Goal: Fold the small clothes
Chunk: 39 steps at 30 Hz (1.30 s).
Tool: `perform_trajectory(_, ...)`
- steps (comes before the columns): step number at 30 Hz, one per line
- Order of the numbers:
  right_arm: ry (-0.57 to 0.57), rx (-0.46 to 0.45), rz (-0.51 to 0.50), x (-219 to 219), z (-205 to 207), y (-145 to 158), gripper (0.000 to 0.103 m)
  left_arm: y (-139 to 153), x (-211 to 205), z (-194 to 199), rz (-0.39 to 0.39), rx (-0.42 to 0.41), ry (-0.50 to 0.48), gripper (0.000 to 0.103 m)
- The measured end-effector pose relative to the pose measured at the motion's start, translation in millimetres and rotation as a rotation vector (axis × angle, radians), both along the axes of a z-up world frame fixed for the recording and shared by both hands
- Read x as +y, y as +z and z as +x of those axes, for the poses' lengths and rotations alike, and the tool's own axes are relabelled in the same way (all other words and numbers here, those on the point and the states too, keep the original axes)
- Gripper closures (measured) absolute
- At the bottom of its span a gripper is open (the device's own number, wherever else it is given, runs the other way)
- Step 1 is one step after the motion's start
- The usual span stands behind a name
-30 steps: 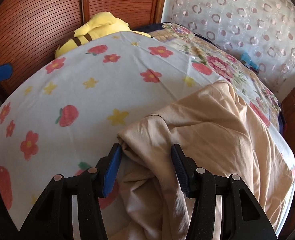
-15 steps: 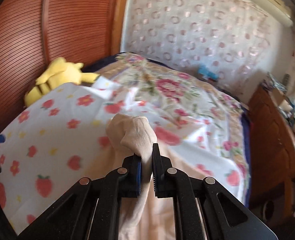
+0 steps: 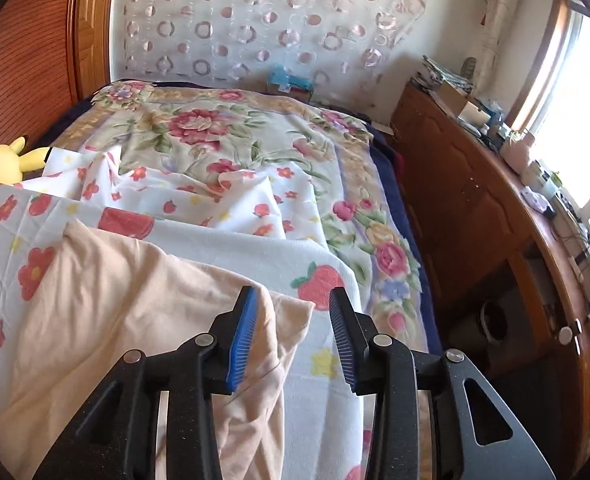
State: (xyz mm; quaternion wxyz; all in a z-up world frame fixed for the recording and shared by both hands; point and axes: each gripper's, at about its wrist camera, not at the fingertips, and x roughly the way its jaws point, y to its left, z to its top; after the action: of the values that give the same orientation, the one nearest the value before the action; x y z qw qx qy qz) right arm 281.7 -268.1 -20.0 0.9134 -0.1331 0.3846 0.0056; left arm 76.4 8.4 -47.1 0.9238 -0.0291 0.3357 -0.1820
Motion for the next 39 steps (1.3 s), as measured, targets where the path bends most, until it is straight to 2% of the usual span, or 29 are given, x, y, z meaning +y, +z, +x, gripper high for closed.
perform_trajectory(3, 0.058, 0.006, 0.057, 4, -15, 0, 0.064, -2, -6, 1, 0.003, 0.005, -0.013, 0.024)
perform_trajectory(4, 0.080, 0.013, 0.078, -8, -23, -3, 0.064, -2, -9, 0, 0.005, 0.005, -0.018, 0.024)
perform_trajectory(7, 0.114, 0.046, 0.080, -22, -40, -15, 0.064, -4, -18, 0, 0.010, 0.013, -0.038, 0.024)
perform_trajectory(10, 0.104, 0.095, 0.094, -42, -46, -30, 0.064, -8, -25, 0, 0.009, 0.027, -0.051, 0.024)
perform_trajectory(13, 0.068, 0.126, 0.125, -59, -31, -40, 0.067, -11, -32, 0, 0.019, 0.034, -0.064, 0.024)
perform_trajectory(14, 0.077, 0.127, 0.145, -63, -30, -42, 0.076, -12, -33, 0, 0.023, 0.037, -0.067, 0.024)
perform_trajectory(15, 0.099, 0.118, 0.168, -65, -30, -40, 0.101, -13, -35, -1, 0.025, 0.040, -0.070, 0.024)
perform_trajectory(17, 0.108, 0.064, 0.159, -68, -31, -31, 0.100, -14, -37, -1, 0.027, 0.045, -0.076, 0.024)
perform_trajectory(19, 0.034, -0.001, 0.122, -86, -36, -18, 0.100, -16, -40, -1, 0.027, 0.051, -0.084, 0.024)
perform_trajectory(22, 0.010, -0.015, 0.105, -105, -43, -10, 0.100, -19, -46, -1, 0.025, 0.064, -0.100, 0.024)
perform_trajectory(23, 0.015, -0.012, 0.091, -107, -46, -10, 0.097, -21, -48, -1, 0.026, 0.068, -0.104, 0.024)
perform_trajectory(25, -0.014, -0.015, 0.051, -110, -54, -8, 0.083, -22, -53, -2, 0.032, 0.076, -0.114, 0.024)
perform_trajectory(26, -0.016, -0.024, 0.043, -110, -60, -6, 0.082, -23, -55, -3, 0.035, 0.077, -0.119, 0.024)
perform_trajectory(30, 0.049, -0.044, 0.095, -96, -111, -5, 0.078, -28, -64, -9, 0.037, 0.089, -0.151, 0.024)
perform_trajectory(32, 0.084, -0.046, 0.115, -76, -138, -14, 0.078, -29, -68, -13, 0.040, 0.093, -0.165, 0.025)
perform_trajectory(36, 0.166, -0.023, 0.153, -70, -212, -29, 0.078, -31, -77, -19, 0.056, 0.101, -0.190, 0.026)
perform_trajectory(39, 0.189, 0.005, 0.172, -65, -242, -44, 0.077, -31, -80, -19, 0.065, 0.104, -0.196, 0.026)
